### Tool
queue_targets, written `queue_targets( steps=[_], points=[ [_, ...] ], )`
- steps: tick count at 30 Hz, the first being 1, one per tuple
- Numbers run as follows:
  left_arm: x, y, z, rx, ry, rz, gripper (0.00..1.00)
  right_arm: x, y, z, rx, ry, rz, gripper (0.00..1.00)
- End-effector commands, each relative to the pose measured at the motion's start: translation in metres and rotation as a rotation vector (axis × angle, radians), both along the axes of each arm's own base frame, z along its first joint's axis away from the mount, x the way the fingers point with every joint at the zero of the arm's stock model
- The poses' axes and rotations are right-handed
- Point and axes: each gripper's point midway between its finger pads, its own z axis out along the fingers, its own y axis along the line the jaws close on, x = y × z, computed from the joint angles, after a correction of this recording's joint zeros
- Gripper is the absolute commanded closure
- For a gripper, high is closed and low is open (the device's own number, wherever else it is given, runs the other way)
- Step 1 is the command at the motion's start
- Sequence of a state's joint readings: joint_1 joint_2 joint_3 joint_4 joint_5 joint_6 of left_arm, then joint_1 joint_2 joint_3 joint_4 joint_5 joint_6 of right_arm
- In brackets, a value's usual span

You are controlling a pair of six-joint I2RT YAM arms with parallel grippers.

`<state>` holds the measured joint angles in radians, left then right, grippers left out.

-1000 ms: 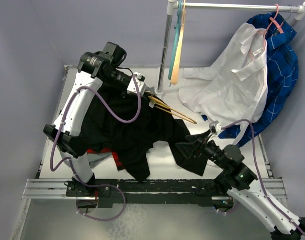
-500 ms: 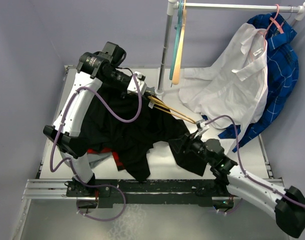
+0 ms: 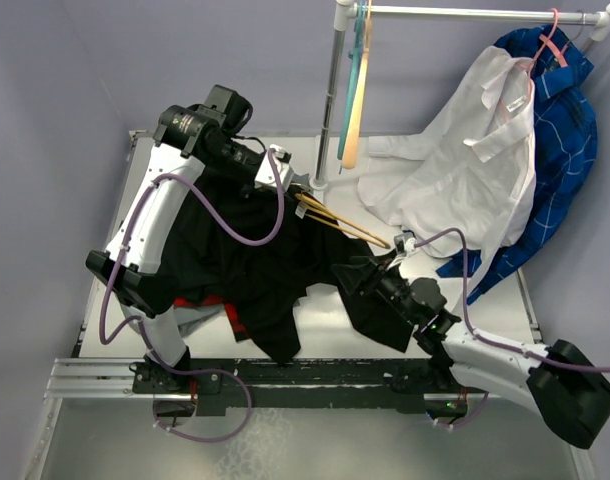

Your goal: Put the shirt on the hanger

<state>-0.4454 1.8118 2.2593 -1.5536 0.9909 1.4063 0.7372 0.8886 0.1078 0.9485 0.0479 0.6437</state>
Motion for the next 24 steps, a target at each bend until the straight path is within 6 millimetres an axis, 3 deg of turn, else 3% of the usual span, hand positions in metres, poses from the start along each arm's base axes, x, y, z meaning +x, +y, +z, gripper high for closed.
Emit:
queue_targets(
  steps=[1, 4, 7, 14, 19, 21, 24],
  points=[
    [-0.005, -0.002, 0.021, -0.060, -0.046, -0.021, 1.00, 0.004, 0.005, 0.009, 0.050, -0.032, -0.021, 0.25],
    [-0.004, -0.004, 0.023, -0.067, -0.041, -0.021, 1.00, 0.005, 0.005, -0.003, 0.043, -0.020, -0.043, 0.25],
    [-0.003, -0.004, 0.023, -0.068, -0.034, -0.019, 1.00, 0.006, 0.004, -0.002, 0.062, -0.035, -0.061, 0.26],
    [-0.004, -0.004, 0.021, -0.064, -0.030, -0.017, 1.00, 0.011, 0.011, 0.011, 0.080, -0.067, -0.066, 0.41],
    [-0.005, -0.005, 0.023, -0.072, -0.029, -0.020, 1.00, 0.017, 0.022, 0.000, 0.050, -0.050, -0.066, 0.44],
    [-0.004, -0.005, 0.023, -0.072, -0.025, -0.019, 1.00, 0.018, 0.025, -0.009, 0.038, -0.036, -0.068, 0.54],
    [-0.003, -0.004, 0.023, -0.066, -0.033, -0.013, 1.00, 0.017, 0.026, -0.015, 0.045, -0.030, -0.061, 0.87]
  ],
)
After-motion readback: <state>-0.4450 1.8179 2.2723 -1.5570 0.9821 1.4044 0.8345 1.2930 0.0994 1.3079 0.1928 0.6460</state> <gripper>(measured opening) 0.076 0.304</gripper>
